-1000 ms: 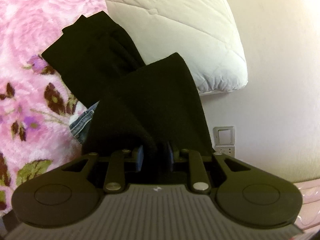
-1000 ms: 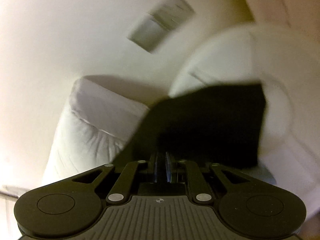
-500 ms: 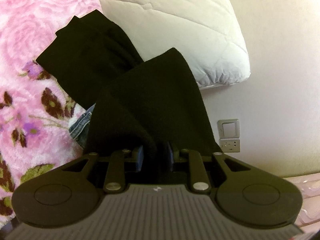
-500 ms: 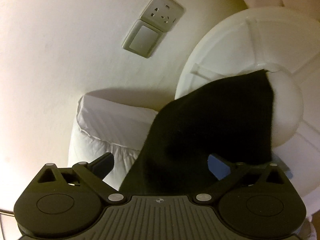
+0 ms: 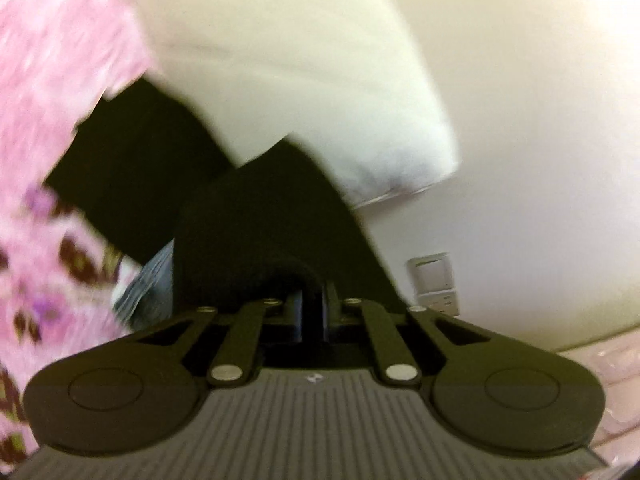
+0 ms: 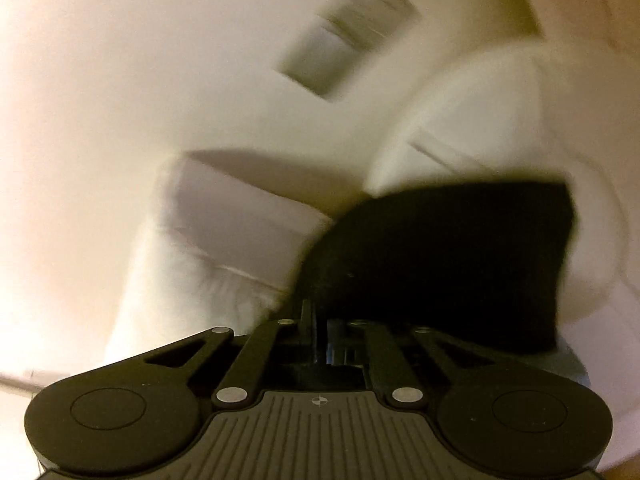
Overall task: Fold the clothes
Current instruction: 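Lift the black garment off the stool with both grippers, then carry the black garment over the pink bed with both grippers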
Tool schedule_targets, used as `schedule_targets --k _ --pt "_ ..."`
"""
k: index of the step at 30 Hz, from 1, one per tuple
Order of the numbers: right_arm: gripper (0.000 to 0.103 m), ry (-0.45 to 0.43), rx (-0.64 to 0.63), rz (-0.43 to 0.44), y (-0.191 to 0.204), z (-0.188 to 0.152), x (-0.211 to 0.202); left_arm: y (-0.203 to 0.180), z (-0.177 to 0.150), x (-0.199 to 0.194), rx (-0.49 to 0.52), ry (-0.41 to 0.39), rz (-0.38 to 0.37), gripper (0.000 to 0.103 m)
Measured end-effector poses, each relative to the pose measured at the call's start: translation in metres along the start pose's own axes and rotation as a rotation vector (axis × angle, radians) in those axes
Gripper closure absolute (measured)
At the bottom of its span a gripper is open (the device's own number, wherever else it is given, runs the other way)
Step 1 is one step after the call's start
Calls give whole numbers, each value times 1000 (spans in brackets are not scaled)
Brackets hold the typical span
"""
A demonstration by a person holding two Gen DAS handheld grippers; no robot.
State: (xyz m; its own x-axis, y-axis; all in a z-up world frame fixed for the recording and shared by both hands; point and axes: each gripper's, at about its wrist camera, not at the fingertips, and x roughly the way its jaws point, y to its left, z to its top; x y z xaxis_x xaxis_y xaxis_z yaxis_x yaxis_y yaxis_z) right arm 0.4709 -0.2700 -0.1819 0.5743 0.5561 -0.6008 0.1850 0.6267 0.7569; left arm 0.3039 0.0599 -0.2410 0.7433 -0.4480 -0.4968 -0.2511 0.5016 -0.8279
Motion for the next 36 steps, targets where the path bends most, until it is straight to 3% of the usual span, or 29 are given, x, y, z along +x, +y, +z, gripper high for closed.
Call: schedule_targets --k 9,15,20,24,30,36 --pt "100 -57 -269 283 111 -13 -26 -53 38 -76 125 -218 -145 98" --pt "100 -43 -440 523 197 -41 -40 -53 41 -154 116 -387 -212 98" --pt "100 17 -539 701 265 -81 -48 -37 23 -242 107 -556 -255 98" --pt "100 108 -606 814 311 -140 -51 -10 -10 -325 110 -668 -196 98" --pt "100 298 -606 916 356 -248 -56 31 -94 -464 101 -851 -51 99" --pt "100 485 -603 1017 404 -369 -76 42 -179 -592 100 -1018 68 98"
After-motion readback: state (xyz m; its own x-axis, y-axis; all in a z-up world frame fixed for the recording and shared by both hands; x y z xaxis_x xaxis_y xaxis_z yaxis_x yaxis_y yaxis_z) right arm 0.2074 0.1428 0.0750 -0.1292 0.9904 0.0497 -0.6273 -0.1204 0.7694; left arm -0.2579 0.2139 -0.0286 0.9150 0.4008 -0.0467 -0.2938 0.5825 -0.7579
